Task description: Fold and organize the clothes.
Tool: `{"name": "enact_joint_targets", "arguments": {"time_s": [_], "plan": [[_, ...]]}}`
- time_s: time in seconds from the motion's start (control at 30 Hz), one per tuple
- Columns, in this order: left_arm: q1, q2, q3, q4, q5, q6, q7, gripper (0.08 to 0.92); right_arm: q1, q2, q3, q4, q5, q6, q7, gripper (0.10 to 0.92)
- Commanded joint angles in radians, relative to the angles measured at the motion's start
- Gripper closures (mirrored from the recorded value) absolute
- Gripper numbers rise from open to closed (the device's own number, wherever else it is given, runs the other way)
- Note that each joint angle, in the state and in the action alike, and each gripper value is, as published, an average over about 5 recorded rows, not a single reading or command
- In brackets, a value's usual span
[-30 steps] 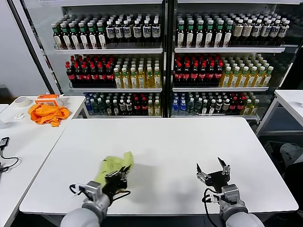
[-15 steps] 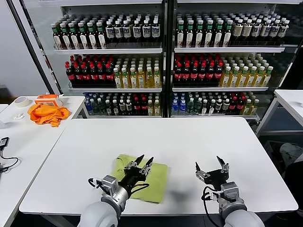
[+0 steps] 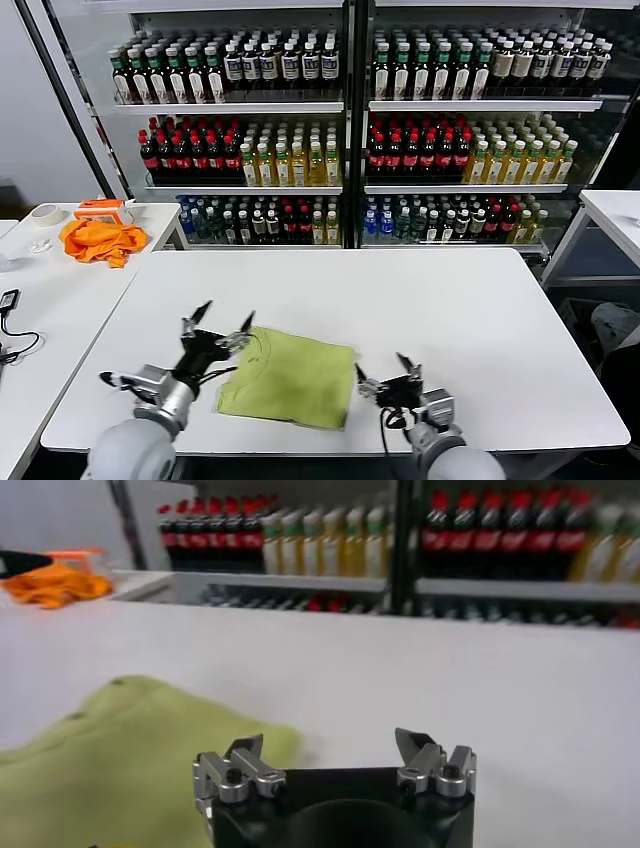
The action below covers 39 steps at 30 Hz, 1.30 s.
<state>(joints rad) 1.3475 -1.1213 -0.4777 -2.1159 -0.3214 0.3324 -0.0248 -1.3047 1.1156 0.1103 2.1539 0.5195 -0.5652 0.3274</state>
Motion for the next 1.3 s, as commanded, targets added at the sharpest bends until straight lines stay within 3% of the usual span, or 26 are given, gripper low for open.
{"name": "enact_joint_targets", "arguments": {"time_s": [0.03, 0.5, 0.9, 1.3], "plan": [[0.068, 0.050, -0.142, 0.027, 0.076, -0.078, 0.024, 0.179, 0.073, 0.025, -0.190, -0.057, 0.211, -0.014, 0.159, 0.203], [0.069, 0.036, -0.118, 0.050, 0.082, -0.072, 0.025, 0.177, 0.105, 0.046, -0.201, -0.110, 0.265, -0.015, 0.257, 0.219], [0.064, 0.026, -0.107, 0.065, 0.089, -0.078, 0.023, 0.177, 0.133, 0.066, -0.219, -0.127, 0.329, -0.014, 0.293, 0.544], [0.064, 0.035, -0.114, 0.067, 0.091, -0.082, 0.019, 0.177, 0.179, 0.035, -0.100, -0.088, 0.149, -0.011, 0.179, 0.884]]}}
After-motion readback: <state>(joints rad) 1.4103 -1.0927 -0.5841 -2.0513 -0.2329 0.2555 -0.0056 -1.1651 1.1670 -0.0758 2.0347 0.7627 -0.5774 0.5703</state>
